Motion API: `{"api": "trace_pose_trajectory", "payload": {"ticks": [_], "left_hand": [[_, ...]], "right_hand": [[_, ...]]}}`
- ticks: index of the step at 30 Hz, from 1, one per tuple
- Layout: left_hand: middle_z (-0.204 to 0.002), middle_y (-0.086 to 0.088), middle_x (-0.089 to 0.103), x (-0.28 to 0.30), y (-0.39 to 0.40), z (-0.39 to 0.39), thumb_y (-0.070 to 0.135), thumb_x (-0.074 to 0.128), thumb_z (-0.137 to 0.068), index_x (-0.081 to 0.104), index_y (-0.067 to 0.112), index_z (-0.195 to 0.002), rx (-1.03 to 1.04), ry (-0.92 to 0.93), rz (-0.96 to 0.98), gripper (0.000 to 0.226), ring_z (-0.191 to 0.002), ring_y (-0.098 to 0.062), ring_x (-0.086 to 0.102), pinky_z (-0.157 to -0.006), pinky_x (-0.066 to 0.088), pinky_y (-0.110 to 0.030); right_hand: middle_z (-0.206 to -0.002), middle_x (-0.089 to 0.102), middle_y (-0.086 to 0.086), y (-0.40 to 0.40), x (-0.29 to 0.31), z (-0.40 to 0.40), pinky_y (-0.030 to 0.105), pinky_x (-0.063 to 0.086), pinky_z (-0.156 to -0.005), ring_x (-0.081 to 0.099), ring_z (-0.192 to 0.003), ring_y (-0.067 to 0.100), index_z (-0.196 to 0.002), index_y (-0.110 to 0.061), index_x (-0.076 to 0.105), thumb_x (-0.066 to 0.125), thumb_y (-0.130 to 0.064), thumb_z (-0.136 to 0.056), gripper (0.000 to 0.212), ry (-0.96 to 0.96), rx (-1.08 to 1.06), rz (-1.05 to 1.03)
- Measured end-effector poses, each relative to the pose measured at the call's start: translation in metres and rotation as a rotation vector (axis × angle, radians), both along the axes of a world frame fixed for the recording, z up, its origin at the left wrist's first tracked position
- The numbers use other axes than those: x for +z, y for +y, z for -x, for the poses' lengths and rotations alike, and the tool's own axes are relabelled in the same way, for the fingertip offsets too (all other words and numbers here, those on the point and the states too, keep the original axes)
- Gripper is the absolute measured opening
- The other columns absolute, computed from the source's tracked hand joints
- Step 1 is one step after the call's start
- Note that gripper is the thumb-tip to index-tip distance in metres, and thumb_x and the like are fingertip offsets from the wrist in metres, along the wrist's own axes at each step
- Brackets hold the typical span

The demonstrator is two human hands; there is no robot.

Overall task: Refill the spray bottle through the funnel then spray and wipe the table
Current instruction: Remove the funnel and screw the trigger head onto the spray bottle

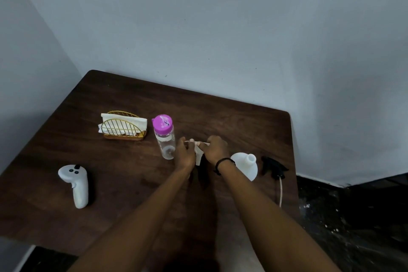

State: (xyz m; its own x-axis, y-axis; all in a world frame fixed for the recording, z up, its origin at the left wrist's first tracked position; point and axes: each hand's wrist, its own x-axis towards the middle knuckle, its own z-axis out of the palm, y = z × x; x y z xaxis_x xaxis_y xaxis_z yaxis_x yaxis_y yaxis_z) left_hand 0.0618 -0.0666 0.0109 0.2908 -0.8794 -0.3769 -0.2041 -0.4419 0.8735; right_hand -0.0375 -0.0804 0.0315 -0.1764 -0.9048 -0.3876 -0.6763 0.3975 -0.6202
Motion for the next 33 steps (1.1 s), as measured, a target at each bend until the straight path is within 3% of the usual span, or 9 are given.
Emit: {"api": "trace_pose_trajectory", "payload": {"ticks": [3,5,8,13,16,20,22,27,33], "left_hand": [[-0.137,-0.015,0.056,-0.001,0.003,-0.002,0.029,0.046,-0.103,0.032,0.004,-0.148,-0.017,0.014,-0.001,0.054,-0.126,-0.026,0.053,-0.092,0.039,-0.027],[-0.138,-0.015,0.055,-0.002,0.006,-0.003,0.031,0.048,-0.101,0.028,0.007,-0.150,-0.032,-0.016,0.018,0.057,-0.126,-0.027,0.053,-0.099,0.044,-0.033],[-0.114,-0.006,0.063,0.003,0.013,-0.001,0.033,0.050,-0.100,0.036,0.011,-0.143,-0.058,-0.109,0.150,0.051,-0.114,-0.026,0.059,-0.096,0.049,-0.044],[-0.089,0.008,0.066,0.026,0.029,0.024,0.029,0.058,-0.096,0.060,0.021,-0.114,-0.188,-0.180,0.419,0.020,-0.088,-0.014,0.064,-0.076,0.051,-0.032],[-0.087,0.009,0.064,0.029,0.038,0.045,0.018,0.068,-0.087,0.061,0.022,-0.114,-0.361,-0.138,0.507,0.028,-0.084,-0.008,0.062,-0.076,0.052,-0.031],[-0.113,0.012,0.060,0.017,0.048,0.061,0.025,0.072,-0.071,0.056,0.023,-0.123,-0.555,-0.203,0.547,0.054,-0.106,-0.010,0.056,-0.089,0.052,-0.042],[-0.122,0.011,0.056,0.012,0.051,0.064,0.033,0.073,-0.069,0.054,0.023,-0.126,-0.603,-0.235,0.520,0.061,-0.113,-0.012,0.051,-0.092,0.050,-0.044],[-0.126,0.008,0.060,0.006,0.054,0.074,0.058,0.070,-0.072,0.056,0.022,-0.124,-0.614,-0.299,0.493,0.064,-0.116,-0.015,0.053,-0.097,0.047,-0.045],[-0.116,0.010,0.061,0.001,0.056,0.082,0.062,0.064,-0.074,0.061,0.024,-0.118,-0.597,-0.301,0.433,0.058,-0.107,-0.012,0.054,-0.092,0.048,-0.043]], "right_hand": [[-0.104,0.062,0.007,0.004,0.016,0.002,0.026,0.040,-0.071,0.059,-0.097,0.024,-0.094,-0.017,0.056,0.064,-0.037,-0.093,0.022,-0.015,0.036,0.013],[-0.119,0.060,0.010,0.009,0.036,0.003,0.026,0.040,-0.077,0.059,-0.108,0.025,-0.115,-0.010,0.060,0.064,-0.034,-0.093,0.032,0.006,0.060,0.089],[-0.107,0.065,0.006,0.022,0.077,0.017,0.026,0.040,-0.072,0.061,-0.098,0.020,-0.112,-0.008,0.063,0.064,-0.031,-0.093,0.029,0.039,0.029,0.362],[-0.101,0.069,0.001,0.054,0.098,0.095,0.025,0.049,-0.078,0.064,-0.090,0.014,-0.107,-0.013,0.067,0.064,-0.026,-0.092,0.020,0.002,-0.334,0.699],[-0.104,0.067,0.008,0.075,0.067,0.157,0.026,0.045,-0.080,0.063,-0.095,0.023,-0.107,-0.009,0.065,0.063,-0.023,-0.092,0.021,0.105,-0.512,0.560],[-0.104,0.063,0.020,0.101,0.007,0.201,0.029,0.044,-0.073,0.062,-0.096,0.036,-0.101,-0.003,0.060,0.069,-0.027,-0.086,0.030,0.168,-0.442,0.129],[-0.103,0.064,0.020,0.108,-0.015,0.203,0.032,0.048,-0.071,0.064,-0.095,0.037,-0.101,-0.003,0.062,0.071,-0.039,-0.079,0.043,0.173,-0.384,0.030],[-0.119,0.063,0.019,0.109,-0.031,0.199,0.036,0.051,-0.086,0.061,-0.107,0.037,-0.117,-0.003,0.062,0.073,-0.034,-0.082,0.048,0.163,-0.406,0.017],[-0.120,0.063,0.020,0.100,-0.034,0.204,0.036,0.052,-0.087,0.062,-0.107,0.037,-0.116,-0.001,0.064,0.069,-0.033,-0.087,0.043,0.186,-0.418,-0.003]]}}
